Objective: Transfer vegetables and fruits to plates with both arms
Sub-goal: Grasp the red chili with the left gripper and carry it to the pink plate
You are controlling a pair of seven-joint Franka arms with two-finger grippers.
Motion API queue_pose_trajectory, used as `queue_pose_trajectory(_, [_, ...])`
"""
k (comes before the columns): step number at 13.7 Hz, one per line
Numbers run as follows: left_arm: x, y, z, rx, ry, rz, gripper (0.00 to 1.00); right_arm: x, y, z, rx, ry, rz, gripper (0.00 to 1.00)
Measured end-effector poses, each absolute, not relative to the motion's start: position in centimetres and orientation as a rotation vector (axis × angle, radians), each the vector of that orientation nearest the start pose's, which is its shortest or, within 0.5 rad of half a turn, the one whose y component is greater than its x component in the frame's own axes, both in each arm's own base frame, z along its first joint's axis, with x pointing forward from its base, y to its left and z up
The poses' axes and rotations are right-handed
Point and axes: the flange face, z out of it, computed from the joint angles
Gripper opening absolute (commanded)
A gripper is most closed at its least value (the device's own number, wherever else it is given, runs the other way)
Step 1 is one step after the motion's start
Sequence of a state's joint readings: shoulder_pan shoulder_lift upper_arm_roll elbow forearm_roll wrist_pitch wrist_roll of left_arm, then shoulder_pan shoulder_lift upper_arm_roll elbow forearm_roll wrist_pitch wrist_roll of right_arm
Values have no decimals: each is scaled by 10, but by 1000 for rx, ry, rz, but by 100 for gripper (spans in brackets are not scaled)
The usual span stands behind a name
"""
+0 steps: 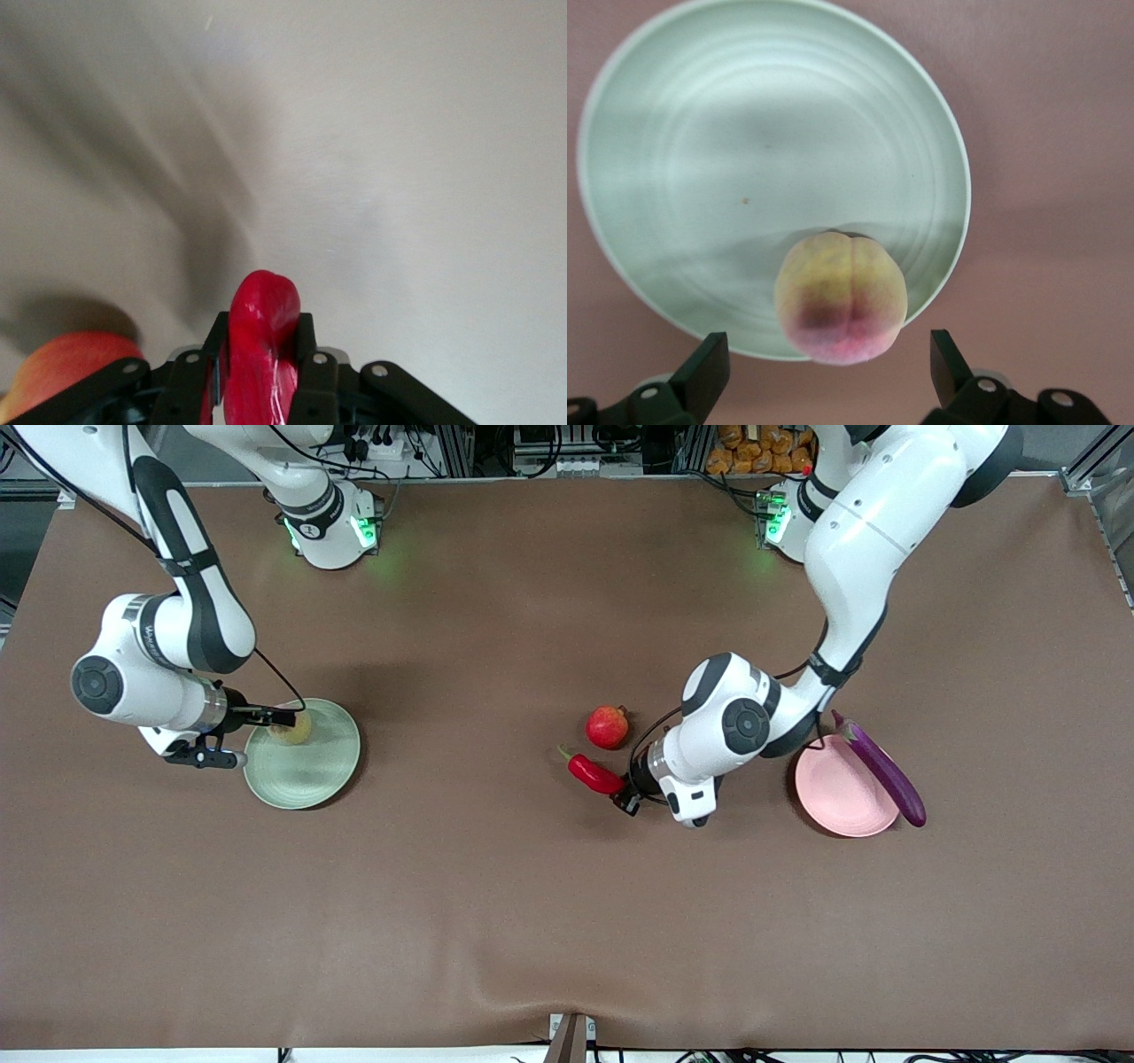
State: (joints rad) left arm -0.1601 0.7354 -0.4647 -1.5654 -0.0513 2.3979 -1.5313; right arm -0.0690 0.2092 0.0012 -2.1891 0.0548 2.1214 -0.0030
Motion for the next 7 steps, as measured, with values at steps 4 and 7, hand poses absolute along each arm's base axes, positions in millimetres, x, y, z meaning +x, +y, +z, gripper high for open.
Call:
queue_pose_trajectory(4, [656,-294,340,-3000,-1515,293,0,560,16,336,-2971,235,389,100])
queue_pose_trajectory(7, [668,-209,346,-3012,-1289,370,0,568,94,363,-2905,419,370,100])
